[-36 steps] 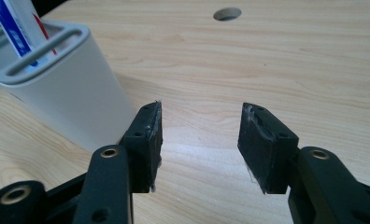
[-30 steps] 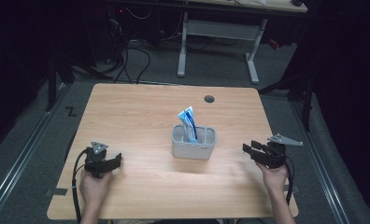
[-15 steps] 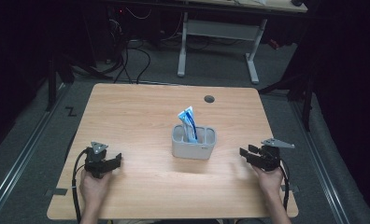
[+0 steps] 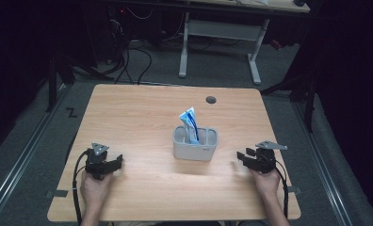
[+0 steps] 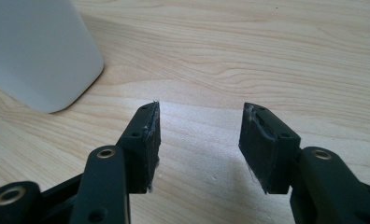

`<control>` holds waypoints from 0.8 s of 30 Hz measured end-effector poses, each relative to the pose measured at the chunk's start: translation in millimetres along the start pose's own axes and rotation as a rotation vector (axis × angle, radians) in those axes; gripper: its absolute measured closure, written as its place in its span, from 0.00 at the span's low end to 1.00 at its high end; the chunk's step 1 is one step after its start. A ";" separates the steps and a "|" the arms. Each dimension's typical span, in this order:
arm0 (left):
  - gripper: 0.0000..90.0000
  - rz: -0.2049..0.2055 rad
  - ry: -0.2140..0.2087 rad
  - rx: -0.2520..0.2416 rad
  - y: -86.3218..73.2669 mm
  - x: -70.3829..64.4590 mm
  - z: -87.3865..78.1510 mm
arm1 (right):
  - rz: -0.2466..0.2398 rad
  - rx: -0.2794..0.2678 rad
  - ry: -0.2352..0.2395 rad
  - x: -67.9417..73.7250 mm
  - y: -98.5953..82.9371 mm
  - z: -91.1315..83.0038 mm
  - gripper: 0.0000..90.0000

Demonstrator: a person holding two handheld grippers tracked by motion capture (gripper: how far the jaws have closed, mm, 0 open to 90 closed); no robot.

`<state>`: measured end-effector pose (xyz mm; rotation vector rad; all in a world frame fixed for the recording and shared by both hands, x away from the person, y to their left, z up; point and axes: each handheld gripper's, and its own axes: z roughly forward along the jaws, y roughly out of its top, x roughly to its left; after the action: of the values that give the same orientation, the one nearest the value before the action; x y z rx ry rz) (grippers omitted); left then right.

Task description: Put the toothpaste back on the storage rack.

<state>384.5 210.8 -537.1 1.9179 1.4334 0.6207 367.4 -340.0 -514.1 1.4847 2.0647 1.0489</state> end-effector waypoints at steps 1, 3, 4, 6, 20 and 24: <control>0.31 0.000 0.000 0.000 0.0 0.0 0.0 | -0.003 0.002 0.000 0.7 -0.2 1.3 0.53; 0.31 0.000 0.000 0.000 0.0 0.0 0.0 | -0.007 0.008 0.000 2.5 -0.7 3.4 0.53; 0.31 0.000 0.000 0.000 0.0 0.0 0.0 | -0.011 0.013 -0.001 3.4 -1.0 4.6 0.53; 0.31 0.000 0.000 0.000 0.0 0.0 0.0 | -0.017 0.021 0.000 5.3 -1.7 7.3 0.53; 0.31 0.000 0.000 0.000 0.0 0.0 0.0 | -0.077 0.036 -0.038 13.2 -5.6 20.1 0.53; 0.31 0.000 0.000 0.000 0.0 0.0 0.0 | -0.087 0.039 -0.052 15.1 -5.4 21.0 0.52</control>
<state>384.5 210.9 -537.1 1.9178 1.4334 0.6204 372.8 -319.7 -530.0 1.4112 2.1046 0.9326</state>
